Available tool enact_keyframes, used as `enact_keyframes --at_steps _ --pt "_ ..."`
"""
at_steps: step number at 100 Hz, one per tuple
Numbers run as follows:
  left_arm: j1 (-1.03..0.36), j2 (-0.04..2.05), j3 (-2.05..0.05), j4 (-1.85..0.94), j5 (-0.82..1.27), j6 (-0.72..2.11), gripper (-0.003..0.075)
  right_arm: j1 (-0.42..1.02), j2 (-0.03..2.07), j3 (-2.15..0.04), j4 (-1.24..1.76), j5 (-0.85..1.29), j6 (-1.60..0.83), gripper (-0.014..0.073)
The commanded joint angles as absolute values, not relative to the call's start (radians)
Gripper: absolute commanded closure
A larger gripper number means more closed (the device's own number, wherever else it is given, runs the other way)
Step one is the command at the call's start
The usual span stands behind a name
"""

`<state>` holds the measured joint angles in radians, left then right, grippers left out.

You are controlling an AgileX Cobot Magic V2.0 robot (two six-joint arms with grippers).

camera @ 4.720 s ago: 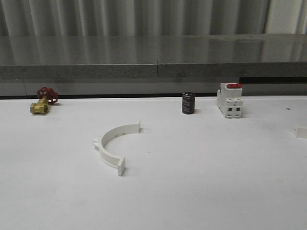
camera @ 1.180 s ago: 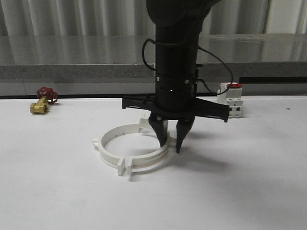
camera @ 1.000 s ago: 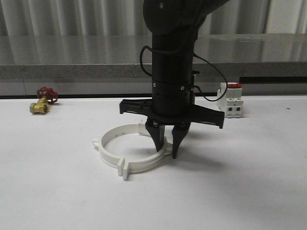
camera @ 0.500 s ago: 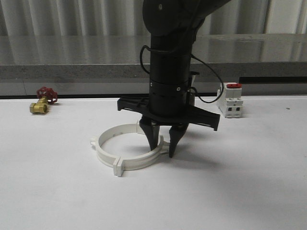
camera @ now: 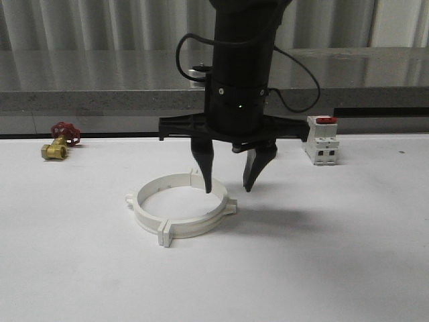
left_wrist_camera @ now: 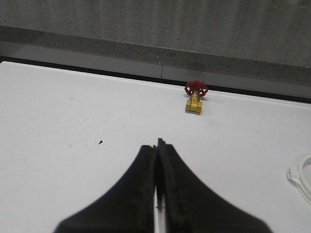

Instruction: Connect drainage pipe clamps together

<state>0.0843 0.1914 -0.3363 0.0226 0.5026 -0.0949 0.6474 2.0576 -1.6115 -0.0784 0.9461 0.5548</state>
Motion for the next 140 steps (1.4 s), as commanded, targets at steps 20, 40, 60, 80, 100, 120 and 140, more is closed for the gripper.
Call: enact_keyframes --at_steps 20,40,60,80,100,120,140 --pt "0.085 0.202 -0.365 0.02 0.426 -0.097 0.0741 0.619 1.914 -1.627 -0.097 1.066 0.212 0.0608" --pt "0.085 0.202 -0.365 0.02 0.426 -0.097 0.0741 0.565 1.828 -1.543 -0.097 1.046 0.212 0.0658" --pt "0.085 0.202 -0.365 0.02 0.426 -0.097 0.0741 0.453 1.7 -1.412 -0.081 0.971 0.215 0.0658" --pt "0.085 0.202 -0.365 0.02 0.426 -0.097 0.0741 0.331 1.555 -1.27 -0.055 0.908 0.215 0.0658" --pt "0.085 0.202 -0.365 0.02 0.426 -0.097 0.0741 0.219 1.413 -1.135 -0.049 0.875 0.217 0.0658" --pt "0.085 0.202 -0.365 0.02 0.426 -0.097 0.0741 0.118 1.243 -1.013 -0.05 0.833 0.217 0.0658" --pt "0.085 0.202 -0.365 0.02 0.426 -0.097 0.0741 0.048 1.066 -0.895 -0.064 0.756 0.217 0.0659"
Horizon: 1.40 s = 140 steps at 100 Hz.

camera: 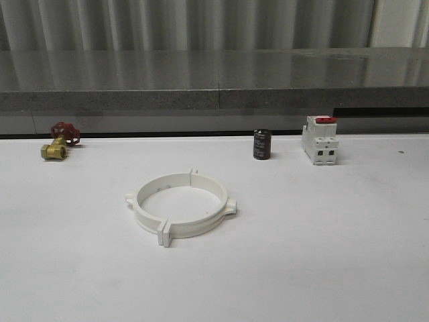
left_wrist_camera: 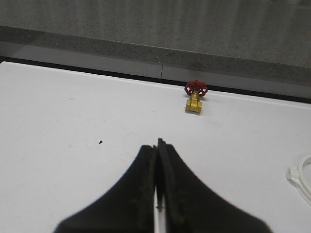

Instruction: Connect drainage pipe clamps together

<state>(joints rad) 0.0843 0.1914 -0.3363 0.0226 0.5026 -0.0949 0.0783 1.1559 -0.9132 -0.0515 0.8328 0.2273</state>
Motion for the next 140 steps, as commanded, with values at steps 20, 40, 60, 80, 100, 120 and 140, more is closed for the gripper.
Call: enact_keyframes --at_steps 20,40,60,80,100,120,140 --pt "0.085 0.202 -0.365 0.02 0.426 -0.097 0.0741 0.017 0.897 -0.773 -0.105 0.678 0.217 0.0659" --pt "0.085 0.202 -0.365 0.02 0.426 -0.097 0.0741 0.016 0.752 -0.65 -0.122 0.539 0.216 0.0659" --pt "0.085 0.202 -0.365 0.02 0.426 -0.097 0.0741 0.016 0.607 -0.512 -0.122 0.41 0.216 0.0659" --pt "0.085 0.202 -0.365 0.02 0.426 -0.097 0.0741 0.016 0.444 -0.382 -0.126 0.311 0.216 0.0659" --pt "0.085 0.202 -0.365 0.02 0.426 -0.097 0.0741 0.016 0.286 -0.263 -0.14 0.236 0.216 0.0659" --pt "0.085 0.202 -0.365 0.02 0.426 -0.097 0.0741 0.0 0.172 -0.147 -0.161 0.103 0.172 0.0659" --pt "0.085 0.202 -0.365 0.02 0.426 -0.097 0.0741 -0.042 0.137 -0.017 -0.067 -0.09 0.045 0.0659"
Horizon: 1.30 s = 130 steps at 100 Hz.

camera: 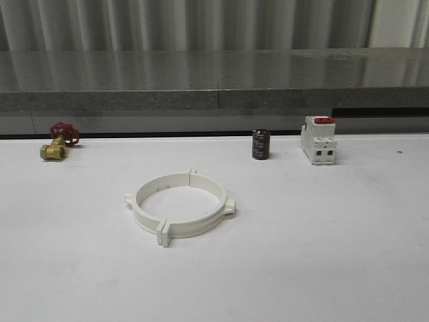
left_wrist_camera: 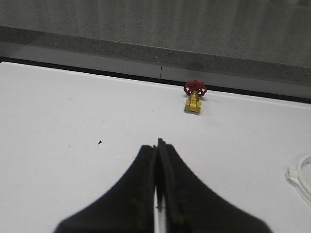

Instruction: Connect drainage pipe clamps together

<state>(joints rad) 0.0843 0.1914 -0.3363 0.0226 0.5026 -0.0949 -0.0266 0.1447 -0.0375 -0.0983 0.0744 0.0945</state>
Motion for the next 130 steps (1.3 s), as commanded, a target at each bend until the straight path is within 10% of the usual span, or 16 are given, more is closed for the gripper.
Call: enact_keyframes --at_steps 1,130 --pt "0.085 0.202 -0.365 0.02 0.426 -0.097 0.0741 -0.043 0.132 -0.013 -0.067 -0.094 0.045 0.0659" --pt "0.073 0.202 -0.365 0.018 0.426 -0.097 0.0741 -0.044 -0.03 0.01 -0.067 0.041 0.044 0.0659"
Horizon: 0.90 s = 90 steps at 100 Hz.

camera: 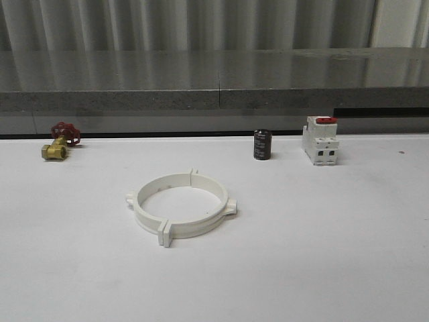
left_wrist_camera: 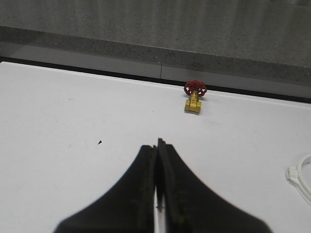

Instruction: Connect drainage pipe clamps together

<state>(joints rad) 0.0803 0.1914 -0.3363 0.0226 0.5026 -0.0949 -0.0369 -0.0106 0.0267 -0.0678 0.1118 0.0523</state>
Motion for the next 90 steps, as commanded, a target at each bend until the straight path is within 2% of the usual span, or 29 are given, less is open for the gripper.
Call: enact_keyframes --at_steps 1,36,62,87,90 --pt "0.073 0.202 -0.365 0.018 0.426 -0.097 0.0741 -0.044 -0.03 0.01 -0.067 0.041 0.044 0.0659" --pt "0.053 0.168 -0.333 0.048 0.409 -0.097 0.0741 -0.044 -0.03 0.01 -0.067 0.041 0.044 0.0659" --pt "0.015 0.047 -0.133 0.039 0.079 0.051 0.0741 -0.044 -0.03 0.01 -0.067 0.041 0.044 0.0659" --pt "0.014 -0.034 0.052 0.038 0.031 0.049 0.0741 -0.044 -0.03 0.01 -0.067 0.041 0.044 0.0659" --pt "0.012 -0.033 0.043 0.038 0.105 0.049 0.0741 -0.044 -0.03 0.01 -0.067 0.041 0.044 0.0659"
